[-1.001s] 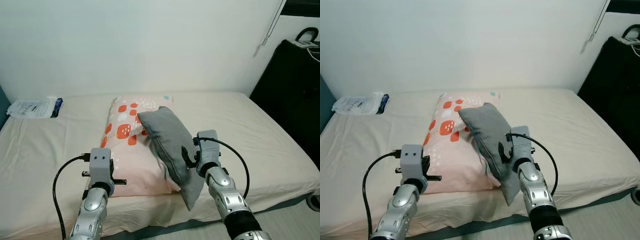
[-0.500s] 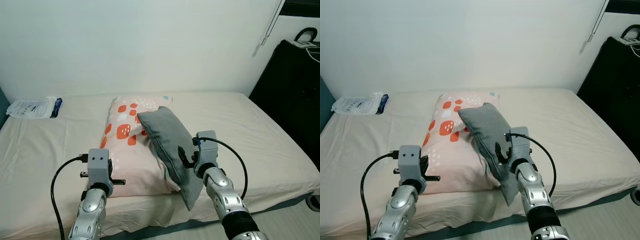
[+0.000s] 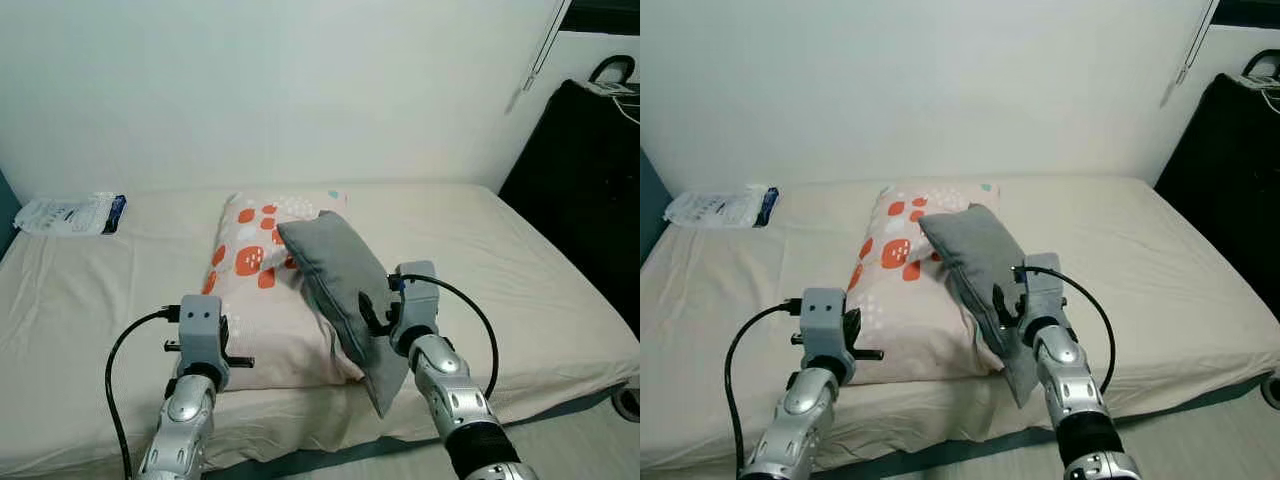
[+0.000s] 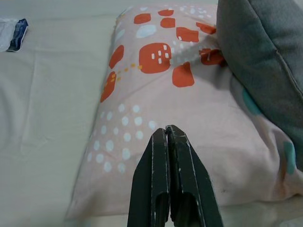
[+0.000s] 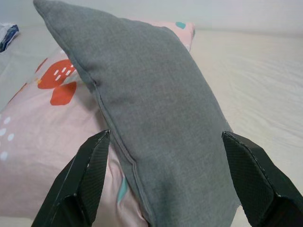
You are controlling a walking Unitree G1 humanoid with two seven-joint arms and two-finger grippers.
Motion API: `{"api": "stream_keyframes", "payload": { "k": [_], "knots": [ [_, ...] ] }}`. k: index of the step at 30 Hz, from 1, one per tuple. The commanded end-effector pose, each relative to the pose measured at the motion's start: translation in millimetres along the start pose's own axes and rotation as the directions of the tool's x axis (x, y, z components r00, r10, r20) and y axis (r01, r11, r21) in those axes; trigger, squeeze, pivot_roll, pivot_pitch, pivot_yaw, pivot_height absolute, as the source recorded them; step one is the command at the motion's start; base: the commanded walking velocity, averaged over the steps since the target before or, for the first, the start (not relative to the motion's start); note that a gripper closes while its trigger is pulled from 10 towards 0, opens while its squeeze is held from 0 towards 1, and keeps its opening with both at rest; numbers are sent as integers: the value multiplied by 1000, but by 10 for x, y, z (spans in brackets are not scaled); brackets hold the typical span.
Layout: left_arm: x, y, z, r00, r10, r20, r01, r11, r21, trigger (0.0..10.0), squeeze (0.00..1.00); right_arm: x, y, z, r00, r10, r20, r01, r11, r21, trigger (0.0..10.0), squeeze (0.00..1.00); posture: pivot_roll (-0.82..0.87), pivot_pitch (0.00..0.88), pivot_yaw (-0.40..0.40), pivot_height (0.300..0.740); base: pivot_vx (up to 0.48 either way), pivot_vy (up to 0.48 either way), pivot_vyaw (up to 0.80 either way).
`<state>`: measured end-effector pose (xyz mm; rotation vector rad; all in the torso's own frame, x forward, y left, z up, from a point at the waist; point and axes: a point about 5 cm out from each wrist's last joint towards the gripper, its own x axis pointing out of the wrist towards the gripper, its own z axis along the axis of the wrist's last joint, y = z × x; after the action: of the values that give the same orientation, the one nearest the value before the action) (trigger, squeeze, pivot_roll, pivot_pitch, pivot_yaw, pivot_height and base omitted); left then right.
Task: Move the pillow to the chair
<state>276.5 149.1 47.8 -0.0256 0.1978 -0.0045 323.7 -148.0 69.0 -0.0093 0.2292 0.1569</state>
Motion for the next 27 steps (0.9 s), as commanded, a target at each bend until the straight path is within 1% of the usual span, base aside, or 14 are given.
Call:
{"api": "stream_keyframes", "payload": {
  "k": [1,2,3,15,17,21,27],
  "knots": [
    [-8,-4,-17,1000,2,-3,-2,1000,5,10000,0,-17,-19,-62,1000,-5,-23,5,1000,7,10000,0,34,0,-66,646,0,0,0],
    [-8,-4,-17,1000,2,-3,-2,1000,5,10000,0,-17,-19,-62,1000,-5,-23,5,1000,7,10000,0,34,0,-66,646,0,0,0],
    [-15,-3,-21,1000,3,-4,-3,1000,3,10000,0,-13,-20,-61,1000,-12,-26,12,1000,-3,10000,0,35,0,-69,636,0,0,0],
    [-15,-29,6,1000,-10,7,10,1000,-11,10000,0,25,-63,-4,1000,-22,-21,21,1000,-14,10000,0,39,0,-76,636,0,0,0],
    [-17,-38,9,1000,-14,9,14,1000,-13,10000,0,25,-67,12,1000,-15,-6,15,1000,-1,10000,0,39,0,-75,626,0,0,0],
    [-21,-48,12,1000,-19,10,19,1000,-13,10000,0,28,-82,26,1000,-25,-4,25,1000,-9,10000,0,39,0,-73,611,0,0,0],
    [-24,-69,21,999,-33,11,33,999,-16,10000,0,37,-87,36,999,-32,-3,31,999,-9,10000,0,42,0,-71,611,0,0,0]
  ]
}}
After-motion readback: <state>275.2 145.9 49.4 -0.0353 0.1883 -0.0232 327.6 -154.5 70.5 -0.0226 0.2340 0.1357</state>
